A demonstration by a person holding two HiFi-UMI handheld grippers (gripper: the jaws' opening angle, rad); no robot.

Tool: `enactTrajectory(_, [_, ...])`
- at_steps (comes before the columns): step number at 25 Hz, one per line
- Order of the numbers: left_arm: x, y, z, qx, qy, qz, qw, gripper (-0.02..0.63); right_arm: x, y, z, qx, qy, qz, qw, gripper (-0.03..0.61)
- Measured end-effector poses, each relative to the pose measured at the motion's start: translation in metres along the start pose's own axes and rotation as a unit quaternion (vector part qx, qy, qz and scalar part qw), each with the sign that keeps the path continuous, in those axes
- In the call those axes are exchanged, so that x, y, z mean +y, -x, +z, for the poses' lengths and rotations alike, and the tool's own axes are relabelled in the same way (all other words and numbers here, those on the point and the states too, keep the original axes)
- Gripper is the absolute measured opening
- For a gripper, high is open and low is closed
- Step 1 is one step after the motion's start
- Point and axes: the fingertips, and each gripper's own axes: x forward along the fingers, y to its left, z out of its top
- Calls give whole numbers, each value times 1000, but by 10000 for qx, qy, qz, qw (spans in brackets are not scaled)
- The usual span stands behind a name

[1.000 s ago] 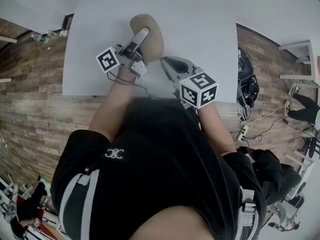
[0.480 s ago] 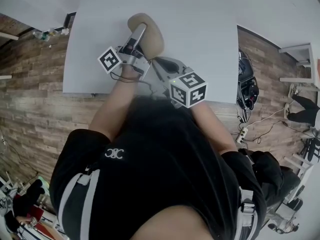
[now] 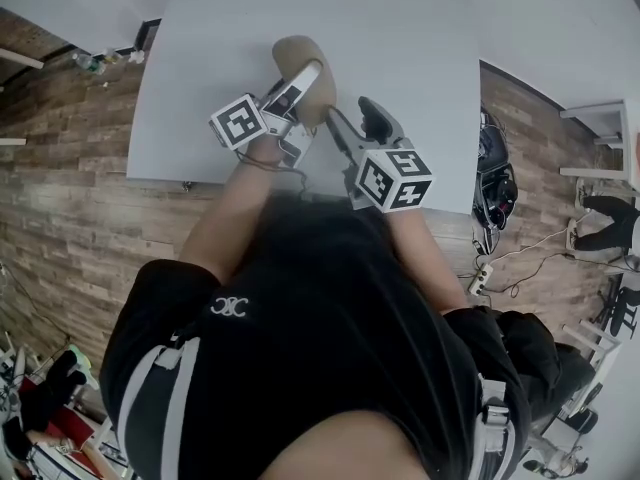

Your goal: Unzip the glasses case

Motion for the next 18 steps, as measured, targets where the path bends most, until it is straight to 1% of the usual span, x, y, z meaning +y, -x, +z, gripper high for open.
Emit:
enactTrajectory(2, [-9, -7, -17, 223, -6, -117, 9997, 302, -4, -2, 1, 125, -31, 41, 9999, 263])
enactTrajectory(5, [-3, -11, -26, 458, -539, 123, 9974, 302, -6, -4, -1, 343, -46, 154, 9993, 265])
enactTrajectory(7, [-1, -13, -24, 485, -747, 238, 9957, 302, -3, -7, -6, 555, -42, 335, 9979, 281])
enactTrajectory(10, [-5, -16, -30, 539, -725, 163, 9958, 302, 5, -10, -12, 818, 35, 586, 9949, 301])
enactTrajectory(12, [-10, -21, -36, 617, -755, 47, 9952, 302, 4, -13, -14, 921, 16, 639, 9937, 315])
enactTrajectory(15, [-19, -27, -44, 687, -834, -134, 9941, 302, -11, -15, -17, 984, -272, 487, 9936, 328])
enactTrajectory(18, [-22, -31, -52, 799, -734, -260, 9938, 293, -29, -21, -26, 1098, -637, 304, 9914, 334])
